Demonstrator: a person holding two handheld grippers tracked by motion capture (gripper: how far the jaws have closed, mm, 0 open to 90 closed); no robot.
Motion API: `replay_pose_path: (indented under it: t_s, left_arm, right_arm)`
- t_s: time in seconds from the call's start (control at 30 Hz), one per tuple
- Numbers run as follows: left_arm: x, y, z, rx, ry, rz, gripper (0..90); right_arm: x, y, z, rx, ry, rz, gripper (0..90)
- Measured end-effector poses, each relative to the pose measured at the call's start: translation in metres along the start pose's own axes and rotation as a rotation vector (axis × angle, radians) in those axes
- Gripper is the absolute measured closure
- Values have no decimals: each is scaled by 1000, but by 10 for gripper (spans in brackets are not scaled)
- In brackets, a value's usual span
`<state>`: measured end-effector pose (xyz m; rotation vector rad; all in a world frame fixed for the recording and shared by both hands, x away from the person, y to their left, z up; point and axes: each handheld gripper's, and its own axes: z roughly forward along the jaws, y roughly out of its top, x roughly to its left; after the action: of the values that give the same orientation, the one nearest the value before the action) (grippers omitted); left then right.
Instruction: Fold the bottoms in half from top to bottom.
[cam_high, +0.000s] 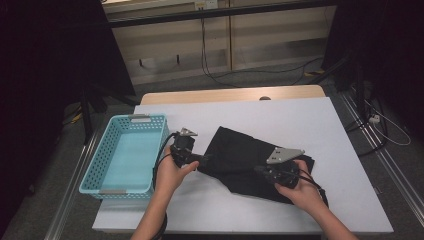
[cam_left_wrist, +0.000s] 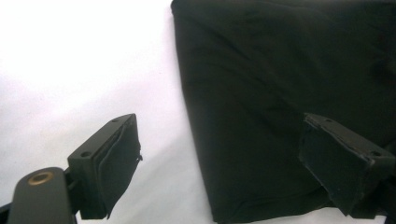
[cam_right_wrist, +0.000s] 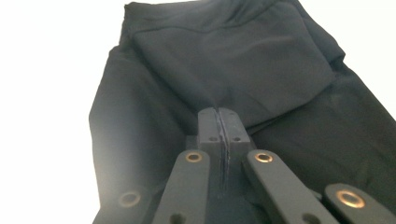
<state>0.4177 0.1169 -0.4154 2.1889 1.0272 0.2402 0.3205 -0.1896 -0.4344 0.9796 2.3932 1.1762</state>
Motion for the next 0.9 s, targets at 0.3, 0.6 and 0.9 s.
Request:
replay_pose_path:
  t_s: [0.3,0.6,0.9]
  left_arm:
    - [-1,0,1,3,5,5,134]
    - [0,2,1,5,6,18,136]
    - [1,3,0,-3,1,41,116]
  right_arm:
    - [-2,-3,-16,-21,8,12,899]
    - [-2,-6,-19,-18,13,20,899]
    - [-4,-9,-24,-15,15,41,899]
